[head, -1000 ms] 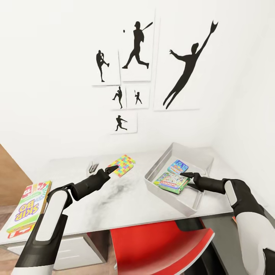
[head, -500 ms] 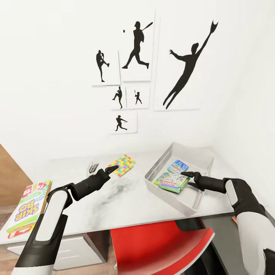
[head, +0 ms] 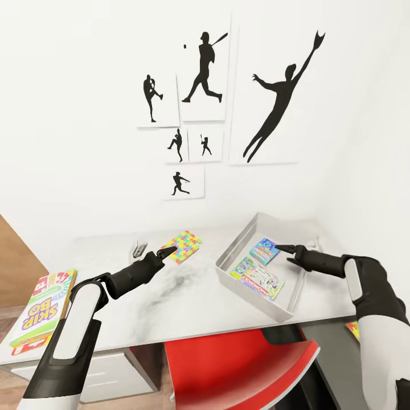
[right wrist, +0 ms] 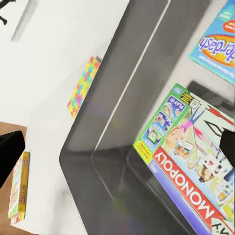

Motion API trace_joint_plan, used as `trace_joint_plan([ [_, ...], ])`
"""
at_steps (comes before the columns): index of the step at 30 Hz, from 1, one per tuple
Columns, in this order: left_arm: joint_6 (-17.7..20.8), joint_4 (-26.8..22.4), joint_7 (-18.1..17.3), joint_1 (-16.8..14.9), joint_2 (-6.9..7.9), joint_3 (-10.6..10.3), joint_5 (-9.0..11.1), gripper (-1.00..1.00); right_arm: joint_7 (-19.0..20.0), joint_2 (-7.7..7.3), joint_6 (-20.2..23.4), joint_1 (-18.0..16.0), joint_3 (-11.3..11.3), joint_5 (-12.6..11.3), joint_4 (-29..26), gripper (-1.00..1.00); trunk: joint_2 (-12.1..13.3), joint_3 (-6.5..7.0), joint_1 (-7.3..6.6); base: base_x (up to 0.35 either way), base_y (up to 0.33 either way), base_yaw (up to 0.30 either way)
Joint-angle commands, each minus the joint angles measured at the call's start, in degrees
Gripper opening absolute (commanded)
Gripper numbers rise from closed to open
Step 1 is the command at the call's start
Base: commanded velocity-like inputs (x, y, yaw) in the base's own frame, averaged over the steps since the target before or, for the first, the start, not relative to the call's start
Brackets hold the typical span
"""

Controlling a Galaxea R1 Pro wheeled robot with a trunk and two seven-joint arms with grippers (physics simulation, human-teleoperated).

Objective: Put all the toys in the child's room - the three board games (two on the bed and one on the table), the two jigsaw puzzles on the table, and the tennis ball on the table - inside the toy box on the table in the child's room.

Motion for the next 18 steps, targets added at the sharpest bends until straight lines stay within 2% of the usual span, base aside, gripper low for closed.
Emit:
trace_joint_plan([
  [1,0.31,-0.06,0.54,-0.04,-0.06,0.12,0.61,1.00,-0.10,0.01,0.39,0.06,-0.06,-0.26,-0.68,1.00,-0.07,-0.08,0.02,0.000,0.000,0.000],
  [18,0.31,-0.03,0.54,-0.09,-0.06,0.12,0.61,1.00,-0.14,0.07,0.39,1.25,-0.07,-0.29,-5.93,1.00,-0.07,-0.08,0.02,0.000,0.000,0.000],
])
